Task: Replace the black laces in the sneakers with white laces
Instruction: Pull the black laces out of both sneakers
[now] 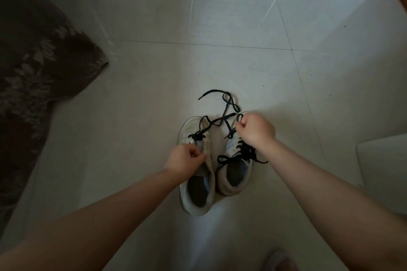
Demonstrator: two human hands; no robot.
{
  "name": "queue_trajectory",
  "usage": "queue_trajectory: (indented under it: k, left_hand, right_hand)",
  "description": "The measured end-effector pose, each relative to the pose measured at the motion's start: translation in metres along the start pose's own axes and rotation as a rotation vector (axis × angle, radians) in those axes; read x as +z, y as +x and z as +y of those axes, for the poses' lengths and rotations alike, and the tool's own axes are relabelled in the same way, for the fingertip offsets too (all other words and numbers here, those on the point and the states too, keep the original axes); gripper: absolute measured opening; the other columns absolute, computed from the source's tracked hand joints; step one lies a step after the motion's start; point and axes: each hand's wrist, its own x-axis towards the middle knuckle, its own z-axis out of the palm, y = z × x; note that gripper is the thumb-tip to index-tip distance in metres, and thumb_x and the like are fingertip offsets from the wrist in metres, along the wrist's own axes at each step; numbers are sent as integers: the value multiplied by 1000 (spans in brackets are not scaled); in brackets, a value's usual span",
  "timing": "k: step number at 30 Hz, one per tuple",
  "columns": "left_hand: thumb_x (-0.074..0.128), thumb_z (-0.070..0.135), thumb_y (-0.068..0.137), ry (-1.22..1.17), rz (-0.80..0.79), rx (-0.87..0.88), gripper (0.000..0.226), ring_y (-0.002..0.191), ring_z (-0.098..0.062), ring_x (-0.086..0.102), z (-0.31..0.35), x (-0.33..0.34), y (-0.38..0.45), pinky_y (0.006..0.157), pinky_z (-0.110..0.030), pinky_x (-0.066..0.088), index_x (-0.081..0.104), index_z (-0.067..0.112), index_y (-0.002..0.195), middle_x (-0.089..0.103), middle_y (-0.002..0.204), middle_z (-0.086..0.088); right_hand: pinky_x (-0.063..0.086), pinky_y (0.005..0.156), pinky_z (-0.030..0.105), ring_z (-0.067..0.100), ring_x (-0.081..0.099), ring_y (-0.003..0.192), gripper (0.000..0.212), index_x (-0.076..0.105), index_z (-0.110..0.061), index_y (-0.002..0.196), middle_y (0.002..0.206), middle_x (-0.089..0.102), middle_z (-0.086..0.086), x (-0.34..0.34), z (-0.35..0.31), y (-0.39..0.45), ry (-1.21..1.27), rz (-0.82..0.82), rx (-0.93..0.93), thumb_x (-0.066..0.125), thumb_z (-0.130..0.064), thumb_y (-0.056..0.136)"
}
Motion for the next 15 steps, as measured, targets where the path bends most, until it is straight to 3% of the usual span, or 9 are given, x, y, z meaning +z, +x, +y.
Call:
queue_trajectory:
  k: [2,4,7,11,15]
  left_hand:
    - [68,26,84,-35,109,11,25,49,-6,39,-3,0,-2,43,-14,30,54,16,66,45,55,5]
    - [71,26,80,-10,193,-19,30,54,-13,44,-3,-3,-2,46,-21,30,45,19,67,45,58,5]
    - [69,28,78,42,216,-66,32,75,-25,53,-1,-7,2,58,-29,32,38,21,72,51,77,-1]
    - [65,29,78,61,183,-83,27,91,-32,57,1,-9,6,68,-32,39,45,13,86,58,97,-14]
    - [64,24,80,52,208,-84,21,88,-29,56,-1,-13,4,65,-28,35,47,12,84,57,92,-11]
  right_hand:
    - [41,64,27,23,57,73,30,51,-20,66,70,58,-2,6,-7,-8,-30,43,-140,55,-39,89]
    - [44,78,30,19,58,89,18,62,-20,92,94,63,-2,13,-20,-17,49,77,-394,58,-37,88]
    - [39,96,34,21,48,115,37,57,-18,123,122,55,1,20,-44,-23,40,-64,-689,58,-29,88]
    - [32,96,35,25,42,117,33,60,-17,120,128,46,5,28,-65,-24,-82,-87,-803,56,-20,88]
    - [32,90,36,25,45,111,19,65,-10,97,118,49,5,21,-67,-17,-171,36,-821,55,-22,86]
